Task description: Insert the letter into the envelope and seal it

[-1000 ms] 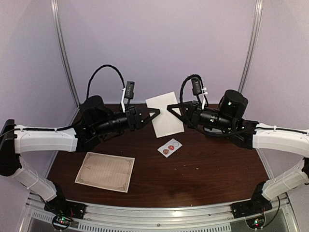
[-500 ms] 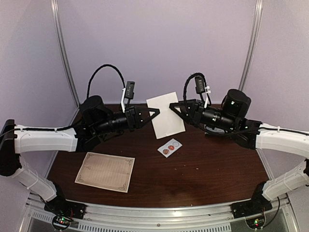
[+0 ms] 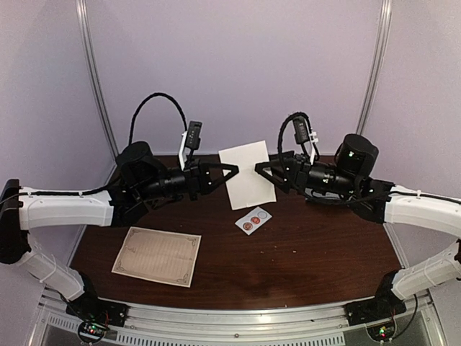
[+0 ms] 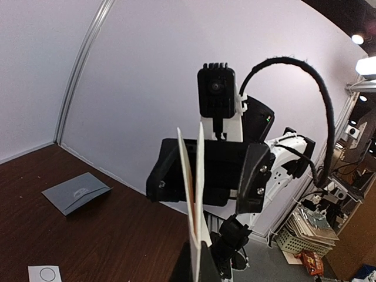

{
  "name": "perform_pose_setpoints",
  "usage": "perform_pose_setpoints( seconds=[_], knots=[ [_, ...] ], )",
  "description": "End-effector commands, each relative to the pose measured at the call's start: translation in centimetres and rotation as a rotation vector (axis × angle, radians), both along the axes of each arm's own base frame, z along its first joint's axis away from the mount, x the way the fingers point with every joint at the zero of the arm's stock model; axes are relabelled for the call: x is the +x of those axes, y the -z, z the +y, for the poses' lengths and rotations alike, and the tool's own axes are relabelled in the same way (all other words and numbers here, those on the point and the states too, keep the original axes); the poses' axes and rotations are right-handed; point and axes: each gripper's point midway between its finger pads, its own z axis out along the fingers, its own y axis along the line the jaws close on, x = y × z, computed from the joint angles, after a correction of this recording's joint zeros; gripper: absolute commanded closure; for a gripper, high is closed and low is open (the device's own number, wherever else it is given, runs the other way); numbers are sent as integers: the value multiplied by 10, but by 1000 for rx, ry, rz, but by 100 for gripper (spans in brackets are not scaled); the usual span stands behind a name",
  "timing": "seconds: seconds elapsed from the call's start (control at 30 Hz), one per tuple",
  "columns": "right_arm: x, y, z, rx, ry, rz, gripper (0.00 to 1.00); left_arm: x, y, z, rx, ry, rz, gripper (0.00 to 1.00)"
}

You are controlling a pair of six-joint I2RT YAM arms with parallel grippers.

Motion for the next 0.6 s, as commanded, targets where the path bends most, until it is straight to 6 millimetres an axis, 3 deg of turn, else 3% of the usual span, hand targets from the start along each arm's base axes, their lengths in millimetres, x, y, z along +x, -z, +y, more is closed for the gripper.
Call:
perform_pose_setpoints(
  seconds=[0.0,0.07,0.13,0.27,0.37,0.47,0.53,0.57],
  knots=[
    [-24,-7,17,0,-149,-8,69,-16,-19,2,-38,56,-92,100],
    [-23,-11,19,14,-147,-3,98,-18,-17,1,-37,71,-94,100],
    [-25,-15,18,38,-144,-15,100,-20,-16,1,-38,82,-93,94],
    [-20,-15,13,49,-95,-24,100,-22,-15,4,-47,79,-83,66],
    [-18,-17,10,59,-74,-24,100,-22,-12,5,-48,80,-71,62],
    [-19,-21,8,76,-70,-30,100,-25,-6,1,-40,94,-57,69],
    [-18,-22,9,81,-69,-27,100,-28,-3,-3,-32,114,-54,96],
    [-17,-22,9,82,-64,-24,100,-29,-2,-4,-30,121,-56,100]
  ],
)
